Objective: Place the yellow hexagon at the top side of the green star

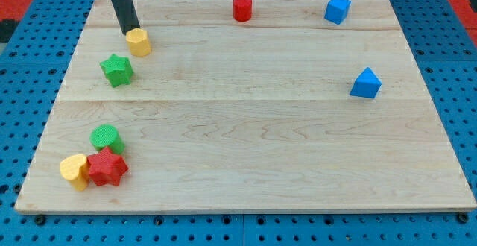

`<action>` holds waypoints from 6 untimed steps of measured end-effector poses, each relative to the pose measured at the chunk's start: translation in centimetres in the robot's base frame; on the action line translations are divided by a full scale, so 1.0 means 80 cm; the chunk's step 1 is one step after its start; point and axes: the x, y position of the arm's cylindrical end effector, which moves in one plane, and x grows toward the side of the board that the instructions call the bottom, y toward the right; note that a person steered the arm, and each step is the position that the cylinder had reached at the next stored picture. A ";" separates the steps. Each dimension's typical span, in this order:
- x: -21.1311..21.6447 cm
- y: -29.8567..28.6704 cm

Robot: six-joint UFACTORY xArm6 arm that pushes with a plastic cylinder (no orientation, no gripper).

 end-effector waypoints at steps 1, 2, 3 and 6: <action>0.000 0.000; -0.013 0.011; -0.039 0.025; 0.040 0.009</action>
